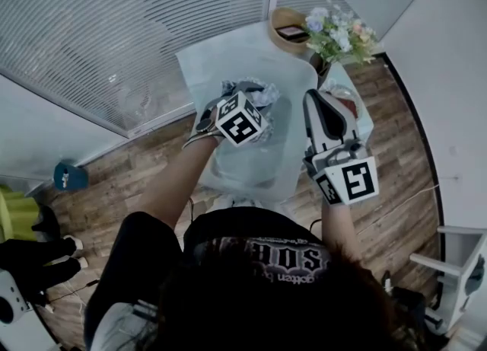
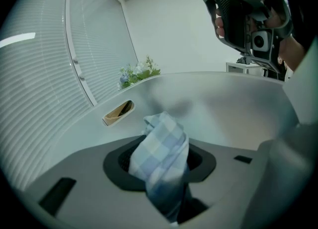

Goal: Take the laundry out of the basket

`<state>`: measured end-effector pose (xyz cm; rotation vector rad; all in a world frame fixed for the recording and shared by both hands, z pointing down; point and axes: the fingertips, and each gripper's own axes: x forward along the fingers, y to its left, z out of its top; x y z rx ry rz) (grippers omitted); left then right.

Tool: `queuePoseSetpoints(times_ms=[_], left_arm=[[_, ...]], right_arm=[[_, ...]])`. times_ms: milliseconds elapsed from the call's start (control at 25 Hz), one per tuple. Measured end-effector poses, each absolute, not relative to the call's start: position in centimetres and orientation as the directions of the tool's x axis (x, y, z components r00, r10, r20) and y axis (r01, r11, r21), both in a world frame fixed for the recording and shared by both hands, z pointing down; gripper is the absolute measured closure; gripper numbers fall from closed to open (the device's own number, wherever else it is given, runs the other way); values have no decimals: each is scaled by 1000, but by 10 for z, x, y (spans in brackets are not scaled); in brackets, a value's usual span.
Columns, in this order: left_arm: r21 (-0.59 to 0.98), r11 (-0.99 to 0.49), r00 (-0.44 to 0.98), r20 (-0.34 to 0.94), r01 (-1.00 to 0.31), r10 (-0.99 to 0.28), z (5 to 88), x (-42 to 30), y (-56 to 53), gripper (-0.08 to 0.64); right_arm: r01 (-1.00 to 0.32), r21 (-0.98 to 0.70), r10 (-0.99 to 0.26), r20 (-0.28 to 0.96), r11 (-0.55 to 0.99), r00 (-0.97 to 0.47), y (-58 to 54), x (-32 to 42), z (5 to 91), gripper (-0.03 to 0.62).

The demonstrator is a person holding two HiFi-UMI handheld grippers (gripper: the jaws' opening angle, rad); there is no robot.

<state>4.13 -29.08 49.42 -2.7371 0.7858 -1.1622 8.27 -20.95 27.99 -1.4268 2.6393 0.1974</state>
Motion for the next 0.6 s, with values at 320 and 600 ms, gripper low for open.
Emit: queuePoseSetpoints(times_ms=[320,600], left_arm=[[-284,-826,607,570,-487,-554,449,33,-284,408],[-297,-799,642,479,-523,-599,408,26,-278,408]], right_arm=[[-811,29,-794,-184,584,-579,-210,71,278,563],[-785,30,-769,-182,619,-613,-210,60,277,563]])
